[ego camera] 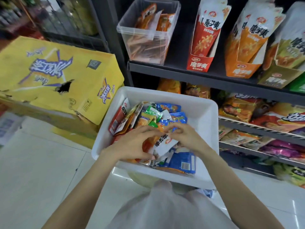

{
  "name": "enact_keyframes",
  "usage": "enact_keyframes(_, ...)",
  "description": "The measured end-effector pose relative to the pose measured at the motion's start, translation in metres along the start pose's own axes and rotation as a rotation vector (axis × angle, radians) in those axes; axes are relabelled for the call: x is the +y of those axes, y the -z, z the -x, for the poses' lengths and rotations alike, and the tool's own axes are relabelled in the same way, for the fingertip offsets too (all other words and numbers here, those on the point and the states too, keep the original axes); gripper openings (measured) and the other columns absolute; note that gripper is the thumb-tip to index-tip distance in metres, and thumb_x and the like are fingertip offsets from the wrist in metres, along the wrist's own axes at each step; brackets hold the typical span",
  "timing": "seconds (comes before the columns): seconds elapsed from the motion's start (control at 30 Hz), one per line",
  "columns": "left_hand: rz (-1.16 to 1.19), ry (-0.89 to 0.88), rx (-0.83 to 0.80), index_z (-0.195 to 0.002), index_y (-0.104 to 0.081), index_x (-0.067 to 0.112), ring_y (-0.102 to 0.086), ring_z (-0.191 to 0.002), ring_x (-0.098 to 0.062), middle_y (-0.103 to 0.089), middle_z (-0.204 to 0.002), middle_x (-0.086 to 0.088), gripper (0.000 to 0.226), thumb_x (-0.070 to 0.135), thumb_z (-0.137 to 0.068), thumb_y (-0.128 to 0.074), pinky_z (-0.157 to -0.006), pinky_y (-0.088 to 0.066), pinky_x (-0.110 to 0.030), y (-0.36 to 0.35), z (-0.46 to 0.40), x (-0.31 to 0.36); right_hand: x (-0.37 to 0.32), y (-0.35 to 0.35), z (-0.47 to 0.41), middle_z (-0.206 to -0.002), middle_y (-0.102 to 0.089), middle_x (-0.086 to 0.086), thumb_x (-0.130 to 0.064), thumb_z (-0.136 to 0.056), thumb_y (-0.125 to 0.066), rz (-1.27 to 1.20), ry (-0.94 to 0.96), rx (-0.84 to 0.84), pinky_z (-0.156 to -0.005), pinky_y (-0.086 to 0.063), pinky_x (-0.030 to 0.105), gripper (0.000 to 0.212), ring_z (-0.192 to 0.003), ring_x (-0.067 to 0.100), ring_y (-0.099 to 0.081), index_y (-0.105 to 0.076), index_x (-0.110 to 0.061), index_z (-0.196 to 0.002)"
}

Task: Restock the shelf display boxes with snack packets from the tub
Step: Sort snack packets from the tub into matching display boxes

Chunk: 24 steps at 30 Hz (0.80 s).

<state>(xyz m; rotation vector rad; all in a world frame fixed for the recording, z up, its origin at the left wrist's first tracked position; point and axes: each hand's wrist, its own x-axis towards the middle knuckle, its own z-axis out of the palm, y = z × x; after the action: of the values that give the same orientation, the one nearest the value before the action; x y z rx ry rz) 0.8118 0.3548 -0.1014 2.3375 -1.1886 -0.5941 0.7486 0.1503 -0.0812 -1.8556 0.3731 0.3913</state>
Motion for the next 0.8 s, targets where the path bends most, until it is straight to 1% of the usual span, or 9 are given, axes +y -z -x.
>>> enact_keyframes(0.1,0.106,0.022,0.166,-0.135,-0.043,0.043,-0.052,-0.110,0.000,-0.053,-0.129,0.014,0.060,0.050,-0.078,-0.062,-0.090,-0.044,-0.021,0.001,-0.007,0.018,-0.012,0.013,0.008,-0.077,-0.068,0.007,-0.004,-0.094,-0.051,-0.638,-0.116,0.005,-0.045,-0.045,0.016,0.022,-0.053,0.010,-0.060,-0.071,-0.007,-0.085)
enact_keyframes(0.17,0.261,0.083,0.447,-0.121,-0.058,0.031,-0.062,-0.082,-0.001,-0.065,-0.100,0.013,0.034,0.035,-0.087,-0.057,-0.066,-0.050,-0.017,0.001,-0.016,0.029,-0.016,0.016,0.013,-0.074,-0.069,0.007,-0.012,-0.097,-0.048,-0.873,-0.127,0.002,-0.044,-0.046,0.015,0.024,-0.056,0.010,-0.063,-0.069,-0.005,-0.088)
enact_keyframes(0.2,0.376,0.142,0.537,-0.115,-0.061,0.026,-0.063,-0.079,0.003,-0.064,-0.095,0.014,0.026,0.030,-0.090,-0.057,-0.062,-0.051,-0.014,0.003,-0.021,0.033,-0.016,0.018,0.014,-0.074,-0.068,0.004,-0.016,-0.098,-0.046,-0.884,-0.110,0.020,-0.045,-0.044,0.016,0.026,-0.057,0.009,-0.062,-0.069,-0.007,-0.091)
enact_keyframes(0.3,0.592,0.269,0.571,-0.107,-0.064,0.019,-0.061,-0.084,0.011,-0.064,-0.097,0.019,0.017,0.024,-0.091,-0.059,-0.068,-0.049,-0.009,0.009,-0.033,0.037,-0.010,0.024,0.012,-0.073,-0.059,-0.006,-0.021,-0.099,-0.047,-0.575,-0.002,0.152,-0.051,-0.038,0.018,0.025,-0.062,0.006,-0.052,-0.072,-0.016,-0.096)
enact_keyframes(0.37,0.650,0.297,0.506,-0.100,-0.065,0.016,-0.065,-0.084,0.003,-0.068,-0.093,0.014,0.014,0.025,-0.090,-0.061,-0.069,-0.051,-0.013,0.011,-0.039,0.036,-0.008,0.027,0.010,-0.081,-0.063,-0.005,-0.022,-0.097,-0.052,-0.400,0.028,0.240,-0.054,-0.040,0.017,0.020,-0.069,0.005,-0.053,-0.071,-0.020,-0.096)
enact_keyframes(0.43,0.686,0.303,0.442,-0.097,-0.066,0.017,-0.069,-0.083,-0.006,-0.072,-0.091,0.008,0.014,0.028,-0.089,-0.062,-0.073,-0.054,-0.022,0.011,-0.046,0.035,-0.006,0.030,0.009,-0.094,-0.066,-0.004,-0.025,-0.095,-0.056,-0.309,0.059,0.296,-0.054,-0.043,0.014,0.011,-0.078,0.005,-0.057,-0.067,-0.022,-0.098)
enact_keyframes(0.57,0.688,0.231,0.381,-0.080,-0.066,0.024,-0.068,-0.072,-0.004,-0.072,-0.080,0.008,0.006,0.027,-0.086,-0.067,-0.063,-0.049,-0.012,0.018,-0.057,0.047,-0.010,0.038,0.009,-0.096,-0.069,-0.006,-0.027,-0.089,-0.064,-0.199,0.122,0.292,-0.051,-0.048,0.016,0.010,-0.077,0.010,-0.067,-0.061,-0.027,-0.099)
enact_keyframes(0.63,0.680,0.241,0.411,-0.077,-0.067,0.021,-0.067,-0.068,-0.004,-0.072,-0.075,0.007,0.009,0.027,-0.081,-0.072,-0.058,-0.050,-0.013,0.026,-0.067,0.059,-0.015,0.050,0.012,-0.094,-0.072,-0.006,-0.022,-0.088,-0.066,-0.165,0.215,0.343,-0.048,-0.048,0.018,0.011,-0.073,0.018,-0.068,-0.063,-0.030,-0.094)
enact_keyframes(0.8,0.726,0.109,0.631,-0.089,-0.069,0.022,-0.066,-0.075,-0.002,-0.071,-0.078,0.010,0.011,0.023,-0.079,-0.075,-0.069,-0.049,-0.015,0.051,-0.113,0.080,-0.038,0.112,0.021,-0.090,-0.071,-0.009,-0.014,-0.088,-0.066,-0.218,0.405,0.725,-0.055,-0.054,0.018,0.015,-0.076,0.004,-0.069,-0.064,-0.020,-0.102)
